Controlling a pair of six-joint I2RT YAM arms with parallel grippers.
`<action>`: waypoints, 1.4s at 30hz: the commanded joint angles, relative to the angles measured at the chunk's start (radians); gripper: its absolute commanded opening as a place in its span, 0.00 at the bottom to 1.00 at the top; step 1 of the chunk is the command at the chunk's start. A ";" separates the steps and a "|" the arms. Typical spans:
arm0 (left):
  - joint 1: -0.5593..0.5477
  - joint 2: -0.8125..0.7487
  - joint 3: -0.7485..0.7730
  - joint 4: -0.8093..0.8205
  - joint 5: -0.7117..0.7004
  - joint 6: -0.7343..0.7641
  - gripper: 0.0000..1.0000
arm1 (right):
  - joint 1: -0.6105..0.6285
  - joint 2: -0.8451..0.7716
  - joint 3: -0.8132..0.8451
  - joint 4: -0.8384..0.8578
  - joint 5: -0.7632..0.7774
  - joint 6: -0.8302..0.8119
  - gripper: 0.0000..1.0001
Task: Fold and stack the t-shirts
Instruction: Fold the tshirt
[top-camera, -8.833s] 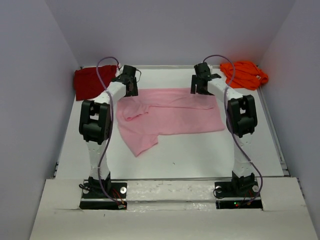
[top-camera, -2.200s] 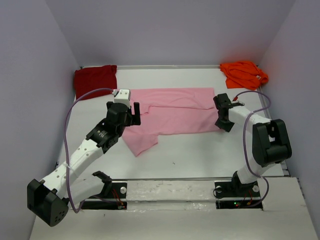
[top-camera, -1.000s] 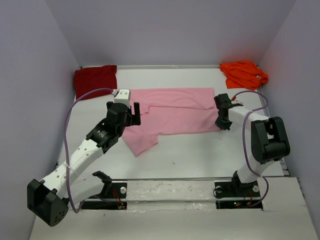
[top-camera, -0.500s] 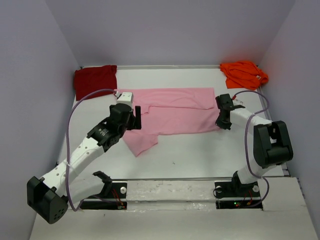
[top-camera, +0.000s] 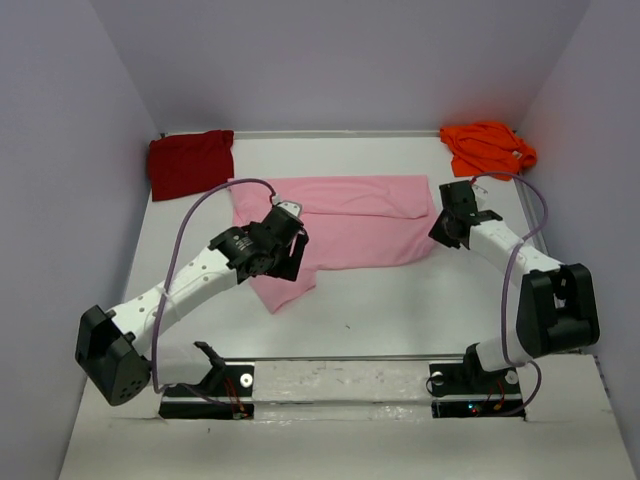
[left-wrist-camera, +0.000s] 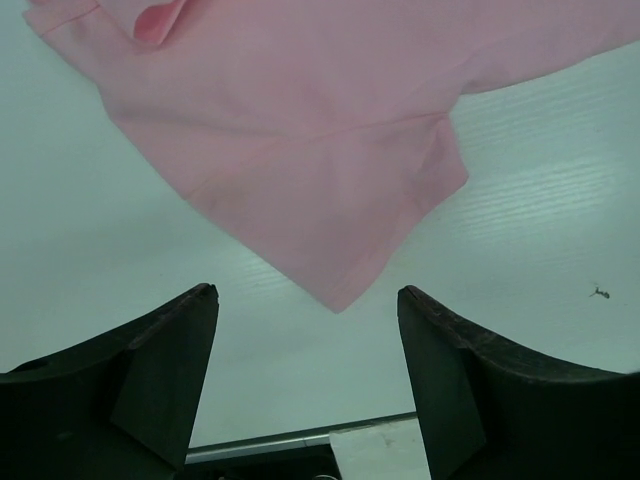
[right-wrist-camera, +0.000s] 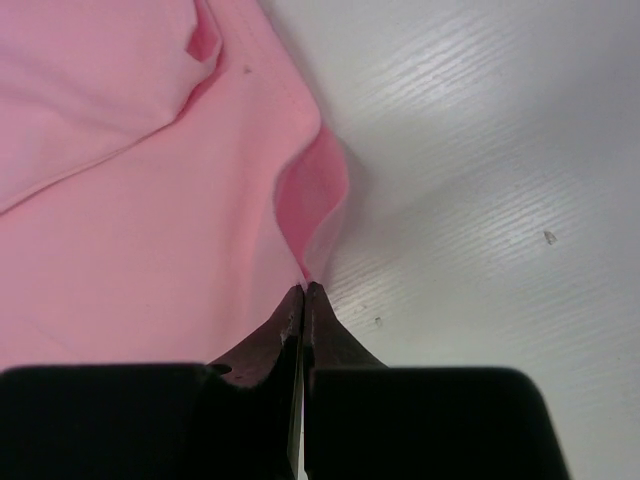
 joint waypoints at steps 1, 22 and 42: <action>-0.017 0.071 -0.009 -0.052 -0.005 0.031 0.82 | -0.006 -0.025 -0.001 0.061 -0.057 -0.006 0.00; -0.120 0.207 -0.076 -0.006 0.032 0.028 0.85 | -0.006 -0.064 -0.017 0.090 -0.129 -0.006 0.00; -0.128 0.330 -0.096 -0.004 -0.020 -0.006 0.69 | -0.006 -0.074 0.000 0.079 -0.132 -0.014 0.00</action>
